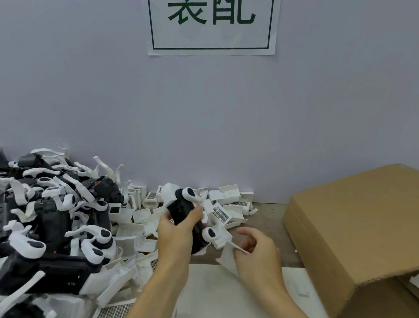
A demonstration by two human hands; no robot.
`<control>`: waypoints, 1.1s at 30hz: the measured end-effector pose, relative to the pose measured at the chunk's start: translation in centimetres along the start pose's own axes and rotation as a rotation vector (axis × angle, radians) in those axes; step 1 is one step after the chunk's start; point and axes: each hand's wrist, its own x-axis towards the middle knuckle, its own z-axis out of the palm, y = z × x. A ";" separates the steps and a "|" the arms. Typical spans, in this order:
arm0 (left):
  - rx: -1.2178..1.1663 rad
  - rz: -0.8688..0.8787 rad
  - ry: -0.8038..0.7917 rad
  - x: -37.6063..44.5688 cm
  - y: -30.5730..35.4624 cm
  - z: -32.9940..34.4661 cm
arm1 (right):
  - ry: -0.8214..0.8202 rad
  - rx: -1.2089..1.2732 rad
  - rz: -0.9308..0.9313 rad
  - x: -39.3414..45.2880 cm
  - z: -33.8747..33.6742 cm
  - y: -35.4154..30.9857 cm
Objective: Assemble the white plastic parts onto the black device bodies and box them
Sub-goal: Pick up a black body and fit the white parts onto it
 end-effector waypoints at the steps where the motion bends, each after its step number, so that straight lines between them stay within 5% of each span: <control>1: 0.029 -0.021 -0.037 -0.2 -0.1 0.1 | 0.012 0.024 0.044 0.3 -0.2 0.2; 9: 0.306 -0.075 -0.355 -1.7 -0.9 0.6 | 0.117 0.393 0.283 1.7 -0.8 1.0; 16: 0.277 -0.055 -0.444 -1.7 -1.5 1.1 | 0.197 0.179 0.066 0.9 -0.9 0.4; 22: 0.258 0.018 -0.289 -1.4 -1.9 0.9 | -0.137 0.243 -0.198 -0.6 0.4 -0.6; 27: 0.160 -0.062 -0.250 -1.1 -1.7 0.9 | -0.051 0.085 -0.329 -0.5 0.6 -0.3; 33: -0.021 -0.187 -0.385 -1.6 -1.2 1.1 | 0.017 0.089 -0.325 -0.4 0.7 -0.3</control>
